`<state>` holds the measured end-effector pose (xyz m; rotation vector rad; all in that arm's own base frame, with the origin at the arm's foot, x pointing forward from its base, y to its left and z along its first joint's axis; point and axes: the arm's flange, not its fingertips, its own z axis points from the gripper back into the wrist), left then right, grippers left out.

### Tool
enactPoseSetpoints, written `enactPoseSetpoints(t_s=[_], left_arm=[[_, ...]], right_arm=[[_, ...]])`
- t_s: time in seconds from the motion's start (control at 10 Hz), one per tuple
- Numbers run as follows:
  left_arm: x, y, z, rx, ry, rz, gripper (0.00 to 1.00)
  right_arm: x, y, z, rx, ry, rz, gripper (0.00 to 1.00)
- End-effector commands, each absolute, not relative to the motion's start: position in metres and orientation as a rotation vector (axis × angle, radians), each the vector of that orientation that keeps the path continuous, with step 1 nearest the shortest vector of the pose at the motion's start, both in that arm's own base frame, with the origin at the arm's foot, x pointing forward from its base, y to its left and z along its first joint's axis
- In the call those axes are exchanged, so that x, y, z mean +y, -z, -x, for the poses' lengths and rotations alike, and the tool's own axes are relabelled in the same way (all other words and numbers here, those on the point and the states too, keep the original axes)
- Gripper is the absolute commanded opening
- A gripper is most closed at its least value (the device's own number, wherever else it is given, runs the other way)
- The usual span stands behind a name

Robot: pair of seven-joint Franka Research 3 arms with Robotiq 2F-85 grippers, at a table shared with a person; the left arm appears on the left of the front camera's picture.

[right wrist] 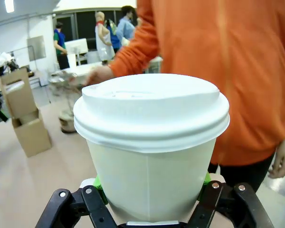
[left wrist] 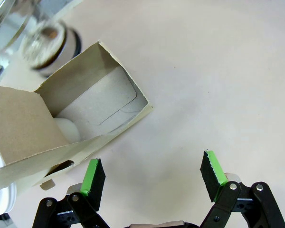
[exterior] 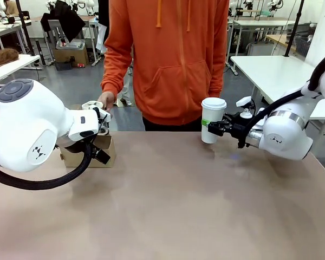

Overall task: Pour a drink into a cup and package it in a carrier.
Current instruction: When a person places the Paper Cup Lid on the 600 ml Paper Cup , lift the 600 ml Paper Cup.

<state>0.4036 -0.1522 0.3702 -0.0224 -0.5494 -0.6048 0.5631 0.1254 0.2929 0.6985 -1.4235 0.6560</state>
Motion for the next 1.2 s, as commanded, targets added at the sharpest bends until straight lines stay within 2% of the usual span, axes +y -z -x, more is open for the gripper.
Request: enactPoseSetpoints(t_s=[0.0, 0.3, 0.5, 0.8, 1.1], left_arm=[[-0.152, -0.371, -0.403, -0.550, 0.604, 0.025, 1.00], [-0.152, -0.371, -0.403, -0.550, 0.604, 0.025, 1.00], [-0.152, -0.371, -0.403, -0.550, 0.604, 0.025, 1.00], [-0.152, -0.371, -0.403, -0.550, 0.604, 0.025, 1.00], [-0.152, -0.371, -0.403, -0.550, 0.604, 0.025, 1.00]], right_arm=[[0.144, -0.373, -0.534, -1.444, -0.706, -0.655, 0.77], [0.163, -0.478, -0.488, -1.458, -0.752, -0.736, 0.77], [0.158, -0.517, -0.463, -1.453, -0.796, -0.772, 0.77], [0.156, -0.540, -0.448, -1.443, -0.808, -0.770, 0.77], [0.167, -0.533, -0.451, -1.463, -0.820, -0.763, 0.77]])
